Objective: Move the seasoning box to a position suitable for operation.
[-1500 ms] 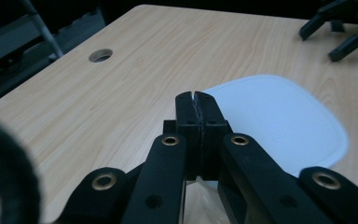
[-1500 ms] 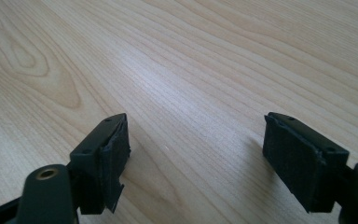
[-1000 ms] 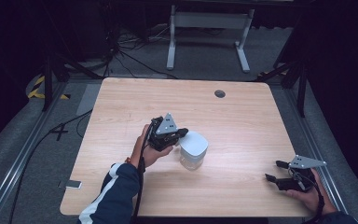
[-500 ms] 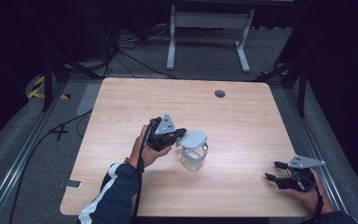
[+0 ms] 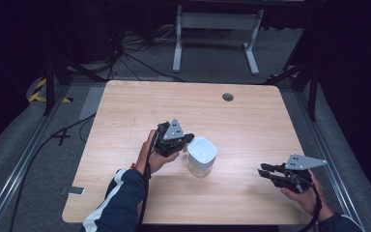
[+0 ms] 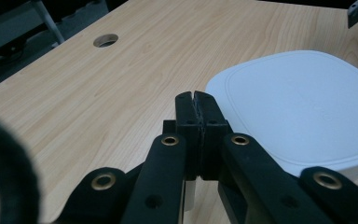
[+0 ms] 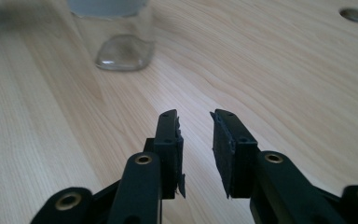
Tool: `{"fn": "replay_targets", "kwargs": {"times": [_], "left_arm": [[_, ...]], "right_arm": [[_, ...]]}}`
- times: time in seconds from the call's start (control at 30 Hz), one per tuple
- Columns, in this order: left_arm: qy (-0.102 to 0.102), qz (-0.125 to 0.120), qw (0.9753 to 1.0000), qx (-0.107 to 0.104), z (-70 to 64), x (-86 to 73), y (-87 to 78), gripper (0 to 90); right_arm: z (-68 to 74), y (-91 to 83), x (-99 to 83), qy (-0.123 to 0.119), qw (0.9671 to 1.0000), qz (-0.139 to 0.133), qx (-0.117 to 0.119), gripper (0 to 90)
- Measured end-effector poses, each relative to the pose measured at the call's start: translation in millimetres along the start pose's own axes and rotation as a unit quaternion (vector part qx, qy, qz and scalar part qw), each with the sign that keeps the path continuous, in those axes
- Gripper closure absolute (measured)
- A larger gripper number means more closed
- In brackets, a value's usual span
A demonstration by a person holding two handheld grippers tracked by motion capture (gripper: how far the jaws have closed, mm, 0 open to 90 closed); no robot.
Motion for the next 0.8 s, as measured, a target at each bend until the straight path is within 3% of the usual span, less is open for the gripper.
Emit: {"fn": "replay_targets", "kwargs": {"times": [0.1,0.2,0.43,0.8], "left_arm": [[0.006,-0.01,0.9999,0.0,-1.7,3.1,-3.7,89.1],[0.004,-0.014,0.9999,0.0,-3.4,5.0,-4.1,89.3],[0.014,-0.013,0.9997,-0.013,-12.4,10.2,-1.9,89.6],[0.007,-0.015,0.9999,-0.003,-6.2,8.1,-3.7,89.8]], "right_arm": [[13.3,5.0,15.7,-0.032,0.9994,-0.009,0.007,71.3],[18.5,8.5,21.4,-0.041,0.999,-0.009,0.014,73.2],[25.8,16.3,21.8,-0.053,0.9983,0.007,0.023,78.5],[29.5,17.3,31.4,-0.063,0.9977,-0.001,0.025,81.3]]}}
Point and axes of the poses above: each handheld gripper's, and its own axes: y roughly forward along the jaws, x roughly out of its top, z roughly to its left, the point moved 6 cm from there along y, roughly forward along the jaws, and after that the axes turned 13 degrees about -x, right-handed, at the moved point
